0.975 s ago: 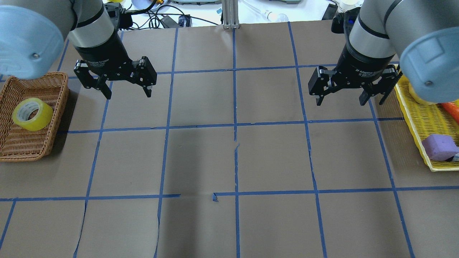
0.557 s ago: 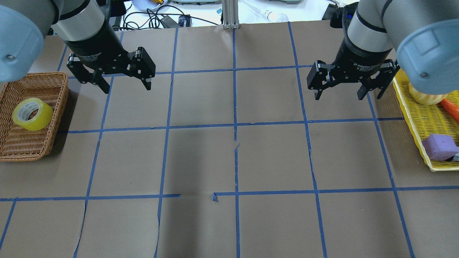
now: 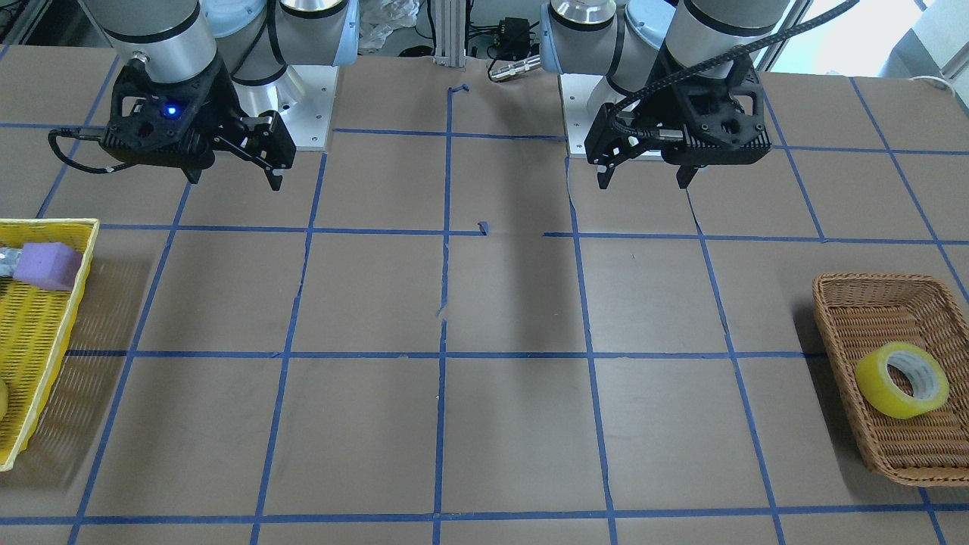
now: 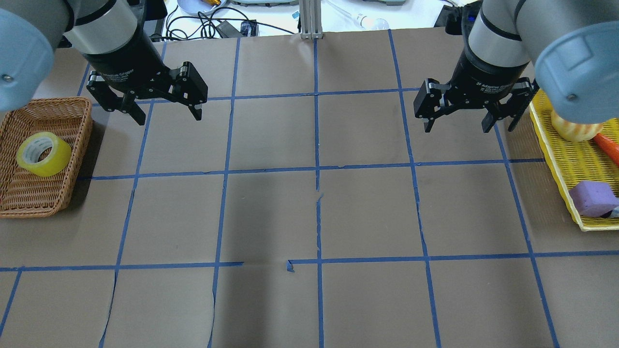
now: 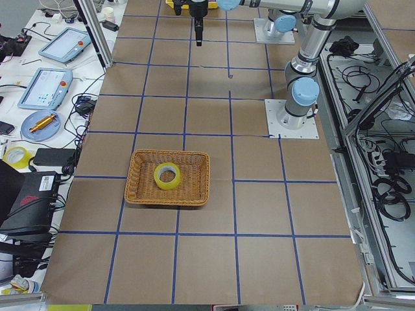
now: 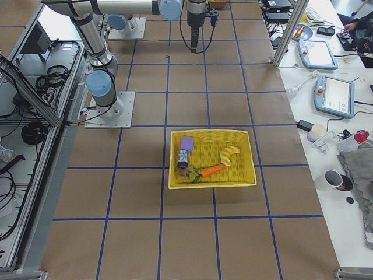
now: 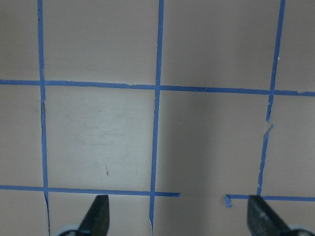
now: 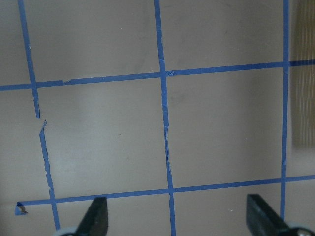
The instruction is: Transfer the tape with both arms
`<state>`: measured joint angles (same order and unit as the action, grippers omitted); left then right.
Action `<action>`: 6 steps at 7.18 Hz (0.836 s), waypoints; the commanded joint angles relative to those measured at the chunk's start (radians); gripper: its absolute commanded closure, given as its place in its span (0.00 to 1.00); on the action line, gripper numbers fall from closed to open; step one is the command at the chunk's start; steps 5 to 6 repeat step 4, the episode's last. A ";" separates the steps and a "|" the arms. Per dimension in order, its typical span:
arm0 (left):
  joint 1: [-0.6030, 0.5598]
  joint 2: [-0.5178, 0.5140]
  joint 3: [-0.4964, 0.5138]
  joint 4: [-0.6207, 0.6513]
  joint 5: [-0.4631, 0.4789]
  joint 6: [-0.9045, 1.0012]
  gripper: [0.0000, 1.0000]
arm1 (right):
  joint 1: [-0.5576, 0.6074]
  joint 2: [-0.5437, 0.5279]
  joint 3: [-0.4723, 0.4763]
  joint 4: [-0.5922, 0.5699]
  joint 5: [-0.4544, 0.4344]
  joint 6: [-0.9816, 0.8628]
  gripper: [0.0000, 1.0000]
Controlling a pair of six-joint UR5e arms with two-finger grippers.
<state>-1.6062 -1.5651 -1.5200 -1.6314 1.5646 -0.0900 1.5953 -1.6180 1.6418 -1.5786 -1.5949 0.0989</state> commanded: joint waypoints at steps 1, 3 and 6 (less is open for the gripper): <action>0.003 -0.001 -0.008 0.005 -0.001 0.006 0.00 | 0.000 0.000 0.004 0.000 -0.002 0.004 0.00; 0.005 -0.003 -0.012 0.010 0.000 0.003 0.00 | 0.000 0.000 0.006 -0.001 0.000 0.005 0.00; 0.009 0.000 -0.008 0.010 0.002 0.004 0.00 | 0.000 0.000 0.003 -0.003 0.000 0.005 0.00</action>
